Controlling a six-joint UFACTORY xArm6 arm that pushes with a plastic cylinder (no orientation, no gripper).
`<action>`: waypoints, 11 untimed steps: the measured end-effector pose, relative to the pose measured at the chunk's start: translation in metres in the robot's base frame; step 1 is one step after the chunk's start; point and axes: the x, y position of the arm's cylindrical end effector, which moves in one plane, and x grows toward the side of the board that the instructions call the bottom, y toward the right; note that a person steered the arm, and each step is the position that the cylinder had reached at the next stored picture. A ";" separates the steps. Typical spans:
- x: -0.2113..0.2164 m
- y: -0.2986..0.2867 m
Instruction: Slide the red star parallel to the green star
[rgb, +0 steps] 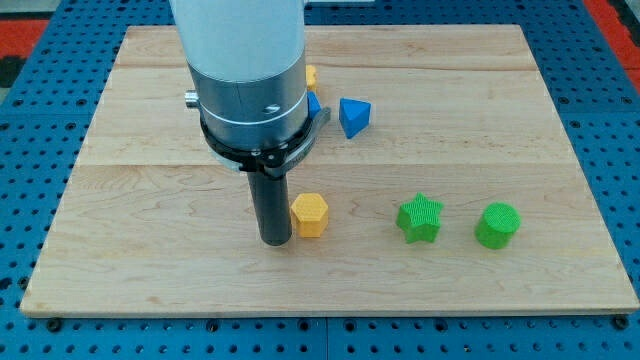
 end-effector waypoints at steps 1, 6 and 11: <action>0.023 0.021; -0.117 -0.081; -0.135 0.035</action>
